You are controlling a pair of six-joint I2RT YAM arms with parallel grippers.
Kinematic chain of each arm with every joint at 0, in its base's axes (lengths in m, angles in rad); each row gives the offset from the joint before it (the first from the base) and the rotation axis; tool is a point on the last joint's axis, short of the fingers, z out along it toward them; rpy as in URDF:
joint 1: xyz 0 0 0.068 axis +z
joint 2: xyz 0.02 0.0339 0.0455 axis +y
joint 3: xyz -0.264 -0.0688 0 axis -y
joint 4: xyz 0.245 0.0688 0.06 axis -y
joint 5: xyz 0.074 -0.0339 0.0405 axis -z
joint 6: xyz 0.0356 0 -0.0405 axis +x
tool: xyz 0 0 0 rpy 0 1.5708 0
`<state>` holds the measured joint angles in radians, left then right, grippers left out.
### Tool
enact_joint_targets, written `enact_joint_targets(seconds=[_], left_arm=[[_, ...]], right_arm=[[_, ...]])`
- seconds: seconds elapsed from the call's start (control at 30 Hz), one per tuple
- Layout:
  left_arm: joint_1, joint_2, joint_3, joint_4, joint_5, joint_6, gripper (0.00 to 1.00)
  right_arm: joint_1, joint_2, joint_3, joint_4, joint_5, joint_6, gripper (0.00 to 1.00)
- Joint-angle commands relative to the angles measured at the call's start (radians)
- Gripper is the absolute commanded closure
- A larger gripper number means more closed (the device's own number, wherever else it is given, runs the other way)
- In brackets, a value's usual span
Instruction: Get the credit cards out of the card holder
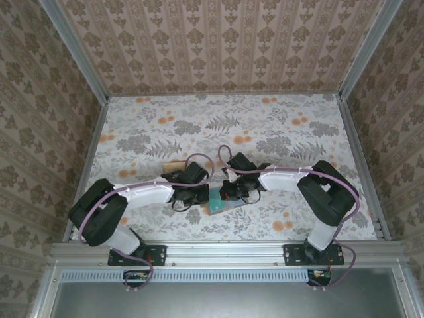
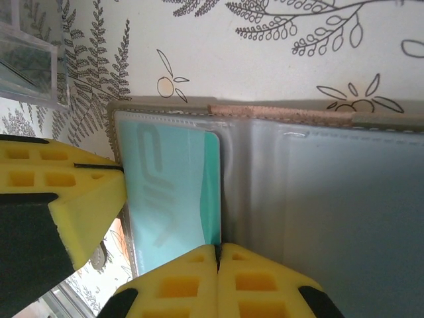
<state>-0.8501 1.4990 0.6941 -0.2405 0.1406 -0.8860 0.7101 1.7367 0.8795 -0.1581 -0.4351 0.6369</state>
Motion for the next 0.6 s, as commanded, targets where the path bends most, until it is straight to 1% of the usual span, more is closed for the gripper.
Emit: enact_joint_targets(seconds=[0.0,0.27,0.37,0.53,0.57], left_arm=[[-0.01,0.033,0.004,-0.044,-0.014,0.003,1.0],[-0.004,0.033,0.002,-0.058,-0.015,0.005,1.0],[-0.003,0.034,0.007,-0.054,-0.01,0.008,1.0],[-0.006,0.041,0.018,-0.057,-0.006,0.013,1.0],[-0.005,0.042,0.017,-0.055,-0.004,0.013,1.0]], right_arm=[[-0.015,-0.022,-0.033,0.008,-0.006,0.017,1.0],[-0.063,-0.063,-0.088,0.007,-0.002,0.012,1.0],[-0.064,-0.056,-0.09,0.031,-0.04,0.007,1.0],[-0.061,-0.036,-0.081,0.07,-0.07,0.024,0.82],[-0.061,-0.031,-0.08,0.077,-0.072,0.027,0.81]])
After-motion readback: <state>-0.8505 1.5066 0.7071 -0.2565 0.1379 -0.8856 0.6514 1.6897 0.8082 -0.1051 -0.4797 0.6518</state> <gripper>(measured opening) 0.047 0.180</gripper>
